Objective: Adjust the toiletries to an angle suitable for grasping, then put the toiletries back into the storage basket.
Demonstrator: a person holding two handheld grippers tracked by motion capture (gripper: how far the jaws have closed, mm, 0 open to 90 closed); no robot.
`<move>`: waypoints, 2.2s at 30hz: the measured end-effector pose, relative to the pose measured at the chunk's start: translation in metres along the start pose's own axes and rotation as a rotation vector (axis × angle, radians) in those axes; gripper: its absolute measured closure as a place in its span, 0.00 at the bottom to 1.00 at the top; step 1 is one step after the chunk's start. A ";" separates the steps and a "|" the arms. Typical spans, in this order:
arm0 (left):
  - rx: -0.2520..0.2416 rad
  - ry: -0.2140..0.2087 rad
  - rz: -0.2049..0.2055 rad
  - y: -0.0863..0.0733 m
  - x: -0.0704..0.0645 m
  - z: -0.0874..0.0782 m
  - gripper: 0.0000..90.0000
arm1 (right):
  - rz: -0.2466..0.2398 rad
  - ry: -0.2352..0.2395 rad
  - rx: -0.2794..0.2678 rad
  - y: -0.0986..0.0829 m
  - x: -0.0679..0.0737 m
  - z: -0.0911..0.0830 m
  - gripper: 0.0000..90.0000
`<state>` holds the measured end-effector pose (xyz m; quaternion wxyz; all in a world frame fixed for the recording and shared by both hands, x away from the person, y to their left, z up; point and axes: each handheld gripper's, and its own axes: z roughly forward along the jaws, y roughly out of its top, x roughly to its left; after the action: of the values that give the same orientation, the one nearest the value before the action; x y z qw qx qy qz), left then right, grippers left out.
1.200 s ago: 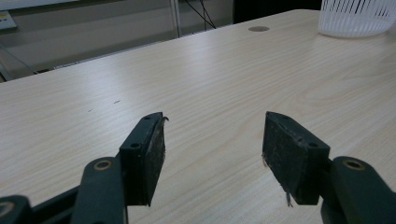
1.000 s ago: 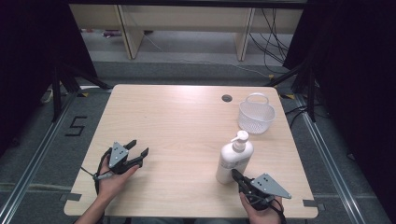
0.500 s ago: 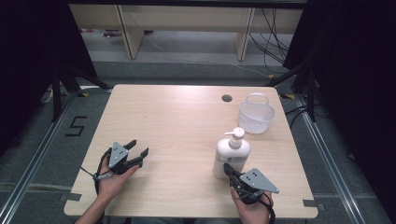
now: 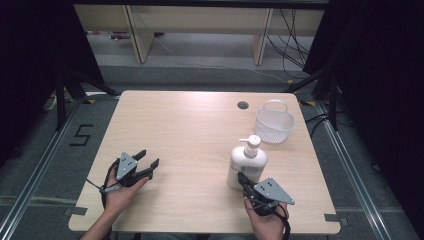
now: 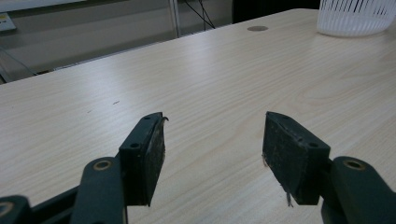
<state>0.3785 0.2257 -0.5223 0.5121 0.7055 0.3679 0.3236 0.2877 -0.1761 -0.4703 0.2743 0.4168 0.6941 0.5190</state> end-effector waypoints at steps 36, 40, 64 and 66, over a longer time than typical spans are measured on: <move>-0.001 0.010 -0.016 0.000 0.000 -0.001 0.43 | 0.058 -0.136 -0.174 0.027 0.002 -0.044 0.63; -0.005 0.012 -0.024 -0.001 0.000 -0.001 0.42 | 0.013 -0.173 -0.202 0.038 0.005 -0.045 0.58; -0.014 0.006 -0.025 -0.001 0.001 0.000 0.43 | 0.019 -0.252 -0.220 0.079 0.007 -0.013 0.54; -0.013 0.007 -0.031 -0.001 0.001 -0.001 0.43 | 0.007 -0.269 -0.224 0.080 0.006 -0.011 0.55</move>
<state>0.3783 0.2269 -0.5229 0.5204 0.6953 0.3783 0.3205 0.2991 -0.1679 -0.3903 0.4073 0.4518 0.5876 0.5336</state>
